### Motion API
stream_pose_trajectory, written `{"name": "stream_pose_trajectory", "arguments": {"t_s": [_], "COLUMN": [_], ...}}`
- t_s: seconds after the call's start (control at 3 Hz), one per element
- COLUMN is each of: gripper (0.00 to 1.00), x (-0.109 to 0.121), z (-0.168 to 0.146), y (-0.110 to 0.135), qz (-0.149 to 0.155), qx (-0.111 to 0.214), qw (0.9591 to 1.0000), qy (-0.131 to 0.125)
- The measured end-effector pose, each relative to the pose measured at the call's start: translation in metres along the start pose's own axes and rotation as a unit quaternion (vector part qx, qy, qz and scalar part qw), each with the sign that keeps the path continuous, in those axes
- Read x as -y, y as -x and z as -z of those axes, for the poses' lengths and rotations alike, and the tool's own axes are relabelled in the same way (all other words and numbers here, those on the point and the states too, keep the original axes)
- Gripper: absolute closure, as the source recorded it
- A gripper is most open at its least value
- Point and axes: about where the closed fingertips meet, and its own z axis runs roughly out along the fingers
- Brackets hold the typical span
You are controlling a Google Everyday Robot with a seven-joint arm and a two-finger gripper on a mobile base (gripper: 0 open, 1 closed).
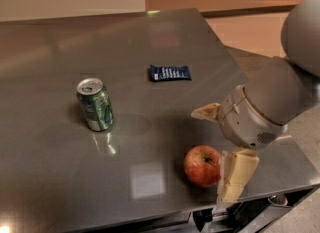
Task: Move apple near rxbar blueberry
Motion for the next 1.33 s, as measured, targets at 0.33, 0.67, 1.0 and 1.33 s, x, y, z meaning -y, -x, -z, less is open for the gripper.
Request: {"name": "stream_pose_trajectory", "arguments": {"t_s": [0.33, 0.67, 1.0, 1.33], "gripper": [0.03, 0.21, 0.44, 0.68], "x": [-0.0048, -0.0058, -0.0044, -0.0007], "z": [-0.0074, -0.0102, -0.0091, -0.0031], "y": [-0.003, -0.0061, -0.0086, -0.0097], "qz": [0.011, 0.019, 0.027, 0.03], "qx": [-0.007, -0.013, -0.02, -0.026], "qw": [0.9999, 0.9997, 0.9994, 0.9992], "qy": [0.008, 0.008, 0.003, -0.003]}}
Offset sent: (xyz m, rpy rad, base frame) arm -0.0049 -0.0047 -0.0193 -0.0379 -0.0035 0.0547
